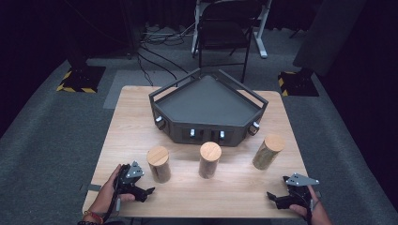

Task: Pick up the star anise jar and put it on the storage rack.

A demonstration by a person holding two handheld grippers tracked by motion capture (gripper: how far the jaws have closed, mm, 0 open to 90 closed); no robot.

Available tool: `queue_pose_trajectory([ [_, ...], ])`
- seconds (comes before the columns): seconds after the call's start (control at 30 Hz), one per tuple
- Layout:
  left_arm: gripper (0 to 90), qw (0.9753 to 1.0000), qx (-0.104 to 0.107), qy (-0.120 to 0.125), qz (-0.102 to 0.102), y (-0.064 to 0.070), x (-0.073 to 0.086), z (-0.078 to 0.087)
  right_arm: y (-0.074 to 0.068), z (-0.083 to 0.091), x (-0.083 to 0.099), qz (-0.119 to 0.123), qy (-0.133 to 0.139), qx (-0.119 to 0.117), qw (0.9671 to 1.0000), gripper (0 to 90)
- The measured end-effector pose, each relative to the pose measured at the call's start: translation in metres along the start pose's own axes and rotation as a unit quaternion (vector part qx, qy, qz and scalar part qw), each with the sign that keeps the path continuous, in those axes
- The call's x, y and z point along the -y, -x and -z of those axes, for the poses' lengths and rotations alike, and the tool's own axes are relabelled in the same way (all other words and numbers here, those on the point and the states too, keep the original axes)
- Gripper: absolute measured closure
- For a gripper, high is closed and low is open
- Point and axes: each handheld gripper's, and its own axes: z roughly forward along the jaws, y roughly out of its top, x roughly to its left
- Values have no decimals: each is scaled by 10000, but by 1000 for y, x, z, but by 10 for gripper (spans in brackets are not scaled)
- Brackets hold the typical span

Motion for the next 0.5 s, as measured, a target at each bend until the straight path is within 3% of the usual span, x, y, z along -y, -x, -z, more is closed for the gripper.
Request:
queue_pose_trajectory([
  [0.33, 20, 9993, -194, 332, 2, 7, -10, 20, 0, 0, 0, 2, -1, -1, 10000, 0],
  [0.5, 20, 9991, -283, 284, -136, 10, -15, 24, 0, 0, 0, 0, 0, 0, 10000, 0],
])
